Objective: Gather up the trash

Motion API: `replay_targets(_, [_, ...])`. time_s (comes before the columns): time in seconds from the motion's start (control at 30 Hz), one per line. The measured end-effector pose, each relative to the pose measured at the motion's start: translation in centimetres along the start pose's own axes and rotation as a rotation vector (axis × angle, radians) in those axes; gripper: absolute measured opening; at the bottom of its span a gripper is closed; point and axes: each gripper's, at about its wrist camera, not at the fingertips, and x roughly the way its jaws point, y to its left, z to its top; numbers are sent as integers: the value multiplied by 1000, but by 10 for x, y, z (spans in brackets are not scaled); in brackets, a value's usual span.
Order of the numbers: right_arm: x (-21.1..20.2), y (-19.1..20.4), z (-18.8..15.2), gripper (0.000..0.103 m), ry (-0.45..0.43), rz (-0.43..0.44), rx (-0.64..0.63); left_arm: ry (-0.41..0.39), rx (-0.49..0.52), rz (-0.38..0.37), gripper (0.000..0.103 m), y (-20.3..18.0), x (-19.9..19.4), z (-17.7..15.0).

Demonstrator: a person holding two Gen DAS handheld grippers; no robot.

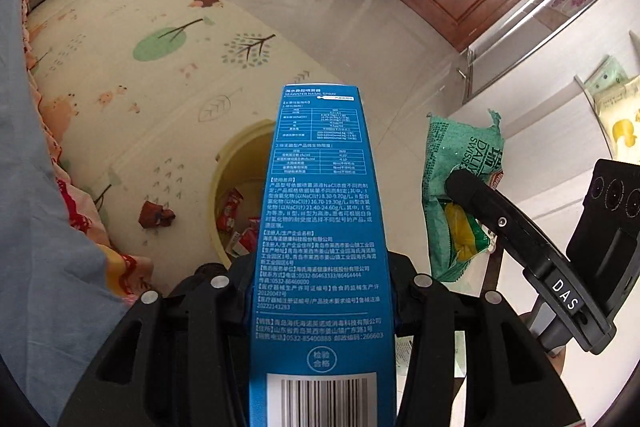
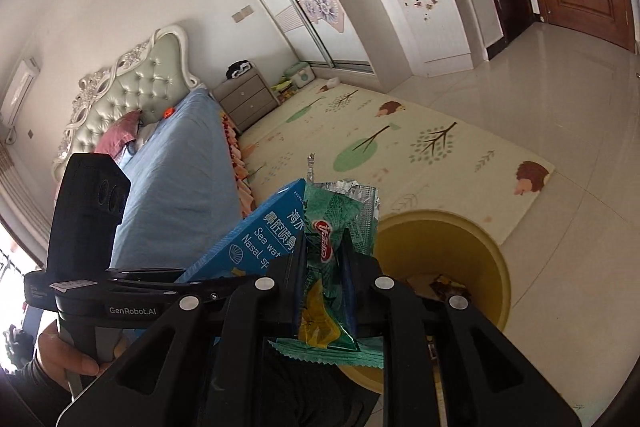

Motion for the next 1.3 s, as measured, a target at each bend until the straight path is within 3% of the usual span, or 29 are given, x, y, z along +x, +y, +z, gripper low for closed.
replay_targets(0.27, [12, -61, -22, 17, 50, -72, 79, 136, 75, 94, 46, -27, 82, 6])
replay_targets(0.53, [44, -97, -37, 18, 125, -96, 111, 205, 90, 113, 47, -24, 129, 15])
replay_targets(0.57, [49, -100, -38, 29, 137, -91, 115, 214, 91, 110, 48, -23, 133, 16])
replay_targets(0.6, [53, -101, -39, 40, 145, -100, 113, 233, 96, 110, 64, -22, 139, 17])
replay_targets(0.63, [57, -104, -41, 65, 144, -129, 110, 250, 89, 128, 76, -19, 144, 18])
replay_targets(0.67, [61, -107, -42, 75, 139, -165, 106, 258, 71, 164, 89, -17, 147, 20])
replay_targets(0.73, [67, -119, -46, 73, 149, -193, 124, 291, 50, 204, 91, -11, 153, 21])
replay_targets(0.87, [68, -131, -53, 70, 153, -167, 185, 312, 47, 253, 91, -5, 160, 20])
replay_targets(1.03, [57, -130, -51, 70, 144, -185, 162, 268, 75, 262, 91, -6, 153, 20])
replay_targets(1.3, [54, -129, -48, 70, 143, -195, 164, 268, 67, 244, 91, -6, 153, 25])
